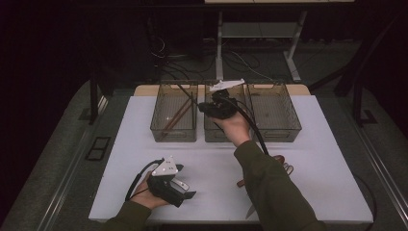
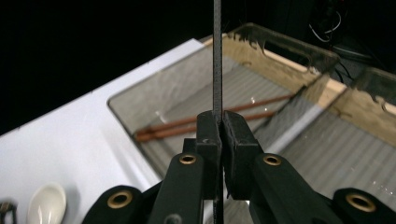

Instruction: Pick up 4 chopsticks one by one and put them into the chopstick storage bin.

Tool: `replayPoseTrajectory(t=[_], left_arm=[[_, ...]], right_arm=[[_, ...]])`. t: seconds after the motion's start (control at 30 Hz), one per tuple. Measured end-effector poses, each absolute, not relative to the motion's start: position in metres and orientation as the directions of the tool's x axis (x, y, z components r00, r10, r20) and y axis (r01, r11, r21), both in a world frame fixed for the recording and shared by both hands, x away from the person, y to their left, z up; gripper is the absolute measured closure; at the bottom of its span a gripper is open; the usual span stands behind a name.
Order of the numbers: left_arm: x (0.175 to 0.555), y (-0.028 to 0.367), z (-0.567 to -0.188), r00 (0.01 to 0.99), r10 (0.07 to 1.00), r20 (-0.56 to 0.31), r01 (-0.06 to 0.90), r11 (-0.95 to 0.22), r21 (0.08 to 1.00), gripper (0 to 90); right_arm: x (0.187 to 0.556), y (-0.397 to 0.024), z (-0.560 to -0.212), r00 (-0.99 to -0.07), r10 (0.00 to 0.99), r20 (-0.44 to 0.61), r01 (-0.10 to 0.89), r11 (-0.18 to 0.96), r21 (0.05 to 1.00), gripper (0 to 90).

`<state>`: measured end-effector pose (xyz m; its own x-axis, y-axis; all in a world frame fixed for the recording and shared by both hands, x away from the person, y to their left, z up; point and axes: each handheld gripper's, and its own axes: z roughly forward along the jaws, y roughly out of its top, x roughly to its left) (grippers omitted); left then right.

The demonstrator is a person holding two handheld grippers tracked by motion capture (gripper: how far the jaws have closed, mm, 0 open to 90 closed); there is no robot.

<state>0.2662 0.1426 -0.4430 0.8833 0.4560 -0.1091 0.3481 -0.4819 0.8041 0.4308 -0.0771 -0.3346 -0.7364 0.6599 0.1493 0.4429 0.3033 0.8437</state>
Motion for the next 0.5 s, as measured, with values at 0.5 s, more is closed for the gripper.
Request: replayPoseTrajectory(t=[0.5], left_arm=[[0.266,0.142,-0.443,0.886,0.449,-0.113,0.345,-0.477,0.808,0.0]], right_arm=[[0.469,-0.015,-0.332,-0.728,0.671,0.139,0.432,0.292,0.853,85.6]])
